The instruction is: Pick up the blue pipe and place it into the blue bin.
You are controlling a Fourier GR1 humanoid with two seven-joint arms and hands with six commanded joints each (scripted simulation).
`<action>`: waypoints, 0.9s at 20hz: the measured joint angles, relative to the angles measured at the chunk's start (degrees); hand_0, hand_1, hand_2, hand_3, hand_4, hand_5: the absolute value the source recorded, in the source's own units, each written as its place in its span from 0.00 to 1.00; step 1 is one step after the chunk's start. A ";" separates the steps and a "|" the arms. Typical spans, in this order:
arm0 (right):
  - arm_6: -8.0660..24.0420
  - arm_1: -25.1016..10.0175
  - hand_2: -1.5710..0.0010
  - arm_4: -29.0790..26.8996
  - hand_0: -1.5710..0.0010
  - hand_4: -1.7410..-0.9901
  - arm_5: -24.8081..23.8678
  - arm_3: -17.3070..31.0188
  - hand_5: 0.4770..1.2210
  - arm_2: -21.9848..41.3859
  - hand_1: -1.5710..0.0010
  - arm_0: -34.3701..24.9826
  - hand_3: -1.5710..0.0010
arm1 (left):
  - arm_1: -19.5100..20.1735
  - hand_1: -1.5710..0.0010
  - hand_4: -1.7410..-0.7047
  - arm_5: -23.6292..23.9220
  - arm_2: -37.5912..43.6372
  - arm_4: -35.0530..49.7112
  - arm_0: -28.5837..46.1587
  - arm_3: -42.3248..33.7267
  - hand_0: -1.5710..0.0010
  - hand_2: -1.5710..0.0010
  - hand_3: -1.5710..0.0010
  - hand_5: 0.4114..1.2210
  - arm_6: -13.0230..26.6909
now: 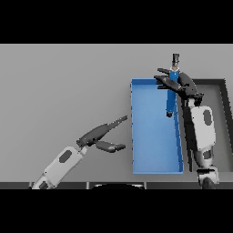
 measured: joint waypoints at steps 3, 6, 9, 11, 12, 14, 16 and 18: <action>0.00 -2.46 0.00 -1.24 0.00 0.12 -1.21 0.34 0.98 5.84 0.00 3.69 0.56 | -0.19 1.00 0.88 0.10 -0.33 0.05 0.20 -0.79 1.00 1.00 1.00 0.08 0.02; 0.01 -6.92 0.15 -5.98 0.07 0.28 -5.73 3.37 0.96 14.59 0.12 4.97 0.49 | -0.09 1.00 0.88 0.12 0.36 0.36 -0.38 0.02 1.00 1.00 1.00 0.08 0.59; 0.00 -12.35 0.57 -20.54 0.52 0.53 -11.40 7.00 0.93 26.04 0.55 2.79 0.74 | -0.68 1.00 0.88 0.07 0.14 0.22 -0.86 0.35 1.00 1.00 1.00 0.08 0.39; 0.00 -15.70 0.72 -27.61 0.69 0.63 -14.24 7.83 0.89 33.32 0.71 0.01 0.83 | -0.67 1.00 0.88 -0.12 -0.24 0.18 -0.57 -0.17 1.00 1.00 1.00 0.08 0.21; 0.00 -17.27 0.78 -28.99 0.76 0.67 -13.34 5.86 0.82 36.01 0.77 -0.67 0.87 | -0.41 1.00 0.88 0.05 -0.42 -0.11 -0.02 -0.43 1.00 1.00 1.00 0.08 -0.06; 0.01 -19.66 0.86 -25.76 0.84 0.72 -9.63 2.94 0.71 38.64 0.85 -1.79 0.91 | -0.16 1.00 0.88 0.09 -0.25 -0.02 0.34 -0.18 1.00 1.00 1.00 0.08 0.23; 0.02 -21.17 0.91 -23.96 0.90 0.73 -9.50 1.35 0.61 40.64 0.91 -2.09 0.94 | -0.55 1.00 0.88 0.19 -0.65 -0.10 0.62 -0.49 1.00 1.00 1.00 0.08 0.07; 0.02 -21.20 0.94 -22.51 0.92 0.74 -9.31 1.10 0.54 42.09 0.94 -2.04 0.96 | -0.97 1.00 0.88 0.75 -0.70 -0.31 0.40 -0.82 1.00 1.00 1.00 0.07 0.24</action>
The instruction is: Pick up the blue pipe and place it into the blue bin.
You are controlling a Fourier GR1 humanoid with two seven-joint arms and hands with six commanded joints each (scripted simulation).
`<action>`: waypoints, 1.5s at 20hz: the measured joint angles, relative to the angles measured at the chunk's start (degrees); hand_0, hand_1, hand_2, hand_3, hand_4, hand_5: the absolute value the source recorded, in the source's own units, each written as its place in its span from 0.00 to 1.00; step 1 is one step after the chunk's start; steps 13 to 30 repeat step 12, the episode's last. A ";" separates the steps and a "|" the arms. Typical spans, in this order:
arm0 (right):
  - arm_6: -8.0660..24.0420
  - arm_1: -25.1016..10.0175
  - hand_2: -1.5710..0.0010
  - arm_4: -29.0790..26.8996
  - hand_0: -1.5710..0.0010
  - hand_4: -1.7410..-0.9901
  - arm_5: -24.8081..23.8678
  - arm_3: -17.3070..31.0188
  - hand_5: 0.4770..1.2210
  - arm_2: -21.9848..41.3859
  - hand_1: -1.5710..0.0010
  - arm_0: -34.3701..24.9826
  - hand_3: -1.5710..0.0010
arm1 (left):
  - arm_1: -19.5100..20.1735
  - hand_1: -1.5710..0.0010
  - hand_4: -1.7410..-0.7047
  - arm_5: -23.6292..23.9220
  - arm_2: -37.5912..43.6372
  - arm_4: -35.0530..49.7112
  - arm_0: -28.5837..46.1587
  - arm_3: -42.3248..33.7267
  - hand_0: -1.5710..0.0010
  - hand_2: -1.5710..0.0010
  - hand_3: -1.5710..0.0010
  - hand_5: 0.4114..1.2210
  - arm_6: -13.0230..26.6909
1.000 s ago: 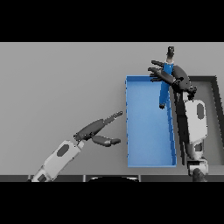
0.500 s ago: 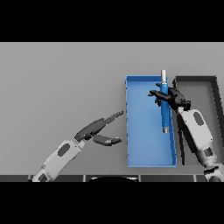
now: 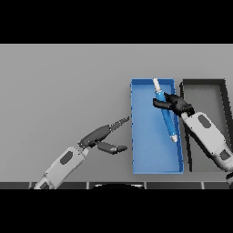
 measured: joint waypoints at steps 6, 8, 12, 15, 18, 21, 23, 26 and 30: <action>-0.58 -0.37 0.98 0.97 0.98 0.74 -1.56 0.39 0.42 0.60 0.98 -0.50 0.99 | 0.75 1.00 0.88 -0.14 -0.01 -0.13 0.31 -0.54 1.00 1.00 1.00 0.07 0.12; -1.79 -0.25 0.99 0.29 0.99 0.74 -1.33 -0.30 0.40 0.25 0.99 0.17 0.99 | 1.19 1.00 0.88 -0.13 0.75 0.27 -0.76 -0.75 1.00 1.00 1.00 0.07 0.92; -1.32 0.47 0.99 1.11 0.99 0.74 -1.45 0.14 0.39 0.97 0.99 -0.57 0.99 | 2.19 1.00 0.88 -0.74 0.76 0.14 0.37 -0.43 1.00 1.00 1.00 0.08 -1.17; -1.32 0.47 0.99 1.11 0.99 0.74 -1.45 0.14 0.39 0.97 0.99 -0.57 0.99 | 2.19 1.00 0.88 -0.74 0.76 0.14 0.37 -0.43 1.00 1.00 1.00 0.08 -1.17; -1.32 0.47 0.99 1.11 0.99 0.74 -1.45 0.14 0.39 0.97 0.99 -0.57 0.99 | 2.19 1.00 0.88 -0.74 0.76 0.14 0.37 -0.43 1.00 1.00 1.00 0.08 -1.17; -1.32 0.47 0.99 1.11 0.99 0.74 -1.45 0.14 0.39 0.97 0.99 -0.57 0.99 | 2.19 1.00 0.88 -0.74 0.76 0.14 0.37 -0.43 1.00 1.00 1.00 0.08 -1.17; -1.32 0.47 0.99 1.11 0.99 0.74 -1.45 0.14 0.39 0.97 0.99 -0.57 0.99 | 2.19 1.00 0.88 -0.74 0.76 0.14 0.37 -0.43 1.00 1.00 1.00 0.08 -1.17; -1.32 0.47 0.99 1.11 0.99 0.74 -1.45 0.14 0.39 0.97 0.99 -0.57 0.99 | 2.19 1.00 0.88 -0.74 0.76 0.14 0.37 -0.43 1.00 1.00 1.00 0.08 -1.17; -1.32 0.47 0.99 1.11 0.99 0.74 -1.45 0.14 0.39 0.97 0.99 -0.57 0.99 | 2.19 1.00 0.88 -0.74 0.76 0.14 0.37 -0.43 1.00 1.00 1.00 0.08 -1.17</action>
